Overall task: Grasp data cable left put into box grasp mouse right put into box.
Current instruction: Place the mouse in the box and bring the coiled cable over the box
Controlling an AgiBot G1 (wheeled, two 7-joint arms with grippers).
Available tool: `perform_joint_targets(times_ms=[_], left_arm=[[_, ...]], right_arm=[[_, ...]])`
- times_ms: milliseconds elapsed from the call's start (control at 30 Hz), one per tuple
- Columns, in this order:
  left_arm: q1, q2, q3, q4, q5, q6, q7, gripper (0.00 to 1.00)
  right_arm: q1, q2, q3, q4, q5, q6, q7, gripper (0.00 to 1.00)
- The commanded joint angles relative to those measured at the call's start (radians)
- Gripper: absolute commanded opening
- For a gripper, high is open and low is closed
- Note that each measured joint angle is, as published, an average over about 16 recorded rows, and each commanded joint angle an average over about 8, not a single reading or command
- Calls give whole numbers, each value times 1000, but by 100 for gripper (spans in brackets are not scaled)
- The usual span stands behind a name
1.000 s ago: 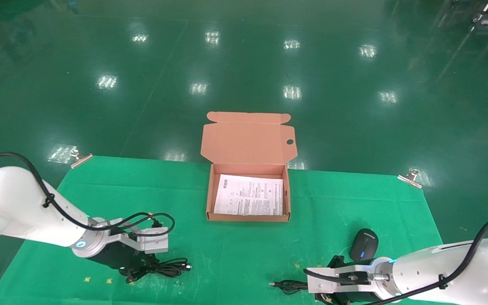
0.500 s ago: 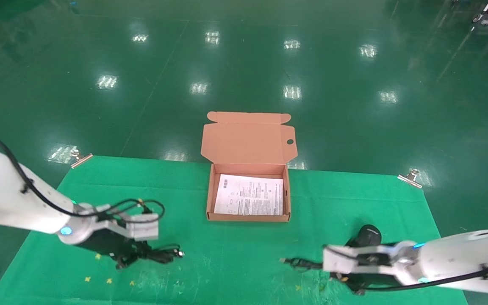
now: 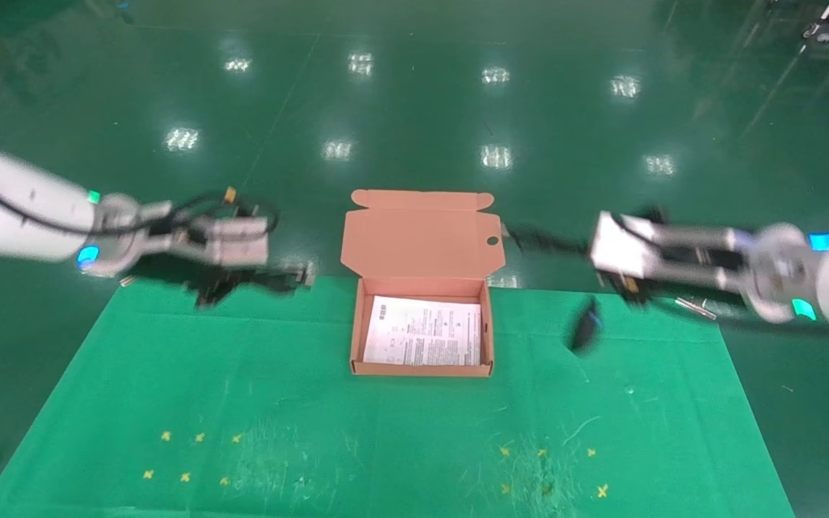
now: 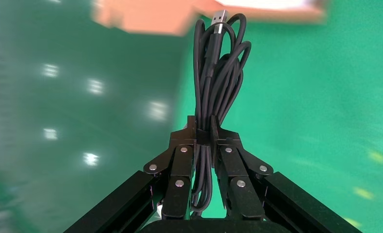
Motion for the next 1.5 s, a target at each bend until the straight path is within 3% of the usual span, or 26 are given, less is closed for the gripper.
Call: perform_joint_targets(times_ms=[33, 433, 633, 1067, 1500], left_arm=[[-25, 7, -1, -38, 26, -16, -26, 0], [-110, 89, -26, -1, 69, -104, -79, 0], [-125, 98, -30, 2, 58, -104, -61, 0], [-122, 75, -6, -22, 109, -80, -87, 0], [-119, 19, 39, -64, 218, 4, -181, 0]], right_arm=[[39, -23, 14, 1, -5, 18, -10, 0], [191, -266, 28, -243, 21, 146, -164, 0], [220, -310, 28, -311, 48, 160, -219, 0], [186, -359, 16, -331, 77, 161, -224, 0], [154, -485, -3, -515, 136, 176, -332, 0]])
